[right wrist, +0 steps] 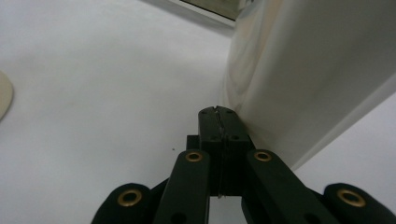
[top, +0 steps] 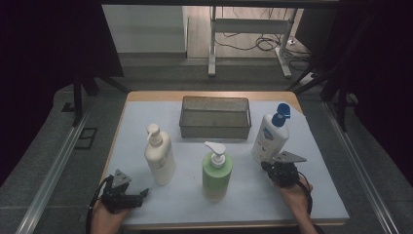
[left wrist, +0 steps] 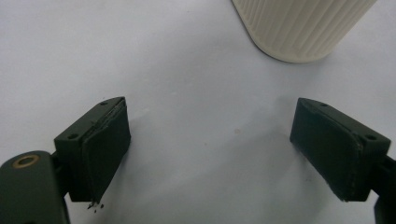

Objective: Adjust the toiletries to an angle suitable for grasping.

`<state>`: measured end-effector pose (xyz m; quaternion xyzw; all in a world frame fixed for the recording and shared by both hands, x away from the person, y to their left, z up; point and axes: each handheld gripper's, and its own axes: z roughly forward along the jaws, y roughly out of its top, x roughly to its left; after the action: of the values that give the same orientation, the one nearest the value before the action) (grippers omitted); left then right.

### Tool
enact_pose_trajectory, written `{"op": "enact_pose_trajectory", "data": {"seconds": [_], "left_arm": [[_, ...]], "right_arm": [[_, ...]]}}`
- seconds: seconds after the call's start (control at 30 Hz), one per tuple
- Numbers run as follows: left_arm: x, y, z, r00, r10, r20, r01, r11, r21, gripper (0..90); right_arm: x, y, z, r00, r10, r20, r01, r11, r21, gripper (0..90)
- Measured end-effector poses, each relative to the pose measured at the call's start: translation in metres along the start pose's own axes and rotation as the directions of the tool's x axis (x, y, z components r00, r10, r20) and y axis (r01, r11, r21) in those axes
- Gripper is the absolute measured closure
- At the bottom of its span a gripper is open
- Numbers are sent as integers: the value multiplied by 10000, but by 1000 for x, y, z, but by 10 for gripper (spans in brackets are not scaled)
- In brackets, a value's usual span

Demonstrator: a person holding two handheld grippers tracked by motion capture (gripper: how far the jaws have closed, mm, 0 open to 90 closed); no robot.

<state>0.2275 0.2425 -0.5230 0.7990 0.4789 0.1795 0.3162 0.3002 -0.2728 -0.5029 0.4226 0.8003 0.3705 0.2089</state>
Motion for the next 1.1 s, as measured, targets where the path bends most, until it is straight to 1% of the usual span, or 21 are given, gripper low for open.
{"op": "enact_pose_trajectory", "data": {"seconds": [0.37, 0.4, 0.47, 0.5, 0.57, 0.6, 0.63, 0.77, 0.8, 0.87, 0.9, 0.93, 0.97, 1.0, 1.03, 1.07, 1.1], "left_arm": [[0, 0, 0, 10000, 2, 1, -2, 10000, 4, 123], [0, 0, 0, 10000, 0, 0, 0, 10000, 4, 123], [0, 0, 0, 10000, 3, 1, -3, 10000, 5, 123], [0, 0, 0, 10000, 0, 0, 0, 10000, 4, 123], [0, 0, 0, 10000, 0, 0, 0, 10000, 3, 123], [0, 0, 0, 10000, 0, -1, 0, 10000, 4, 123], [0, 0, 0, 10000, 0, -1, 0, 10000, 4, 123], [0, 0, 0, 10000, 0, -1, 0, 10000, 2, 123], [0, 0, 0, 10000, 1, -3, -1, 10000, 0, 123], [0, 0, 0, 10000, -12, -3, 12, 10000, -2, 123], [0, 0, 0, 10000, 6, -7, -6, 10000, -5, 123], [0, 0, 0, 10000, 7, -12, -7, 10000, -11, 124], [0, 0, 0, 10000, 7, -12, -7, 10000, -11, 124], [0, 0, 0, 10000, 7, -7, -7, 10000, -9, 124], [0, 0, 0, 10000, 7, -9, -7, 10000, -11, 124], [0, 0, 0, 10000, 8, -14, -8, 10000, -16, 124], [0, 0, 0, 10000, 6, -14, -6, 10000, -16, 124]], "right_arm": [[-11, -4, -3, 9999, 139, 84, -139, 9999, 13, 893], [-10, -4, -3, 9999, 130, 44, -131, 9999, 39, 871], [-10, -4, -3, 9999, 110, 18, -110, 9999, 34, 860], [-8, -3, -4, 10000, 48, 15, -48, 10000, -31, 831], [-8, -2, -5, 10000, 33, -41, -34, 10000, -87, 823], [-9, -2, -8, 9998, 52, -168, -55, 9999, -156, 780], [-9, -2, -8, 9998, 52, -168, -55, 9999, -156, 780], [-10, -4, -13, 9992, 120, -390, -127, 9998, -181, 723], [-9, -4, -15, 9986, 164, -510, -171, 9998, -132, 673], [-8, -5, -16, 9985, 104, -538, -112, 9998, -144, 660], [-7, -5, -18, 9982, 100, -596, -108, 9998, -140, 634], [-6, -5, -22, 9976, 75, -695, -85, 9999, -136, 587], [-6, -5, -22, 9976, 75, -695, -85, 9999, -136, 587], [-6, -5, -23, 9976, 84, -690, -93, 9999, -139, 569], [-7, -5, -26, 9974, 127, -705, -136, 9998, -126, 539], [-9, -6, -31, 9969, 289, -738, -297, 9995, -92, 503], [-9, -6, -31, 9969, 289, -738, -297, 9995, -92, 503]]}}
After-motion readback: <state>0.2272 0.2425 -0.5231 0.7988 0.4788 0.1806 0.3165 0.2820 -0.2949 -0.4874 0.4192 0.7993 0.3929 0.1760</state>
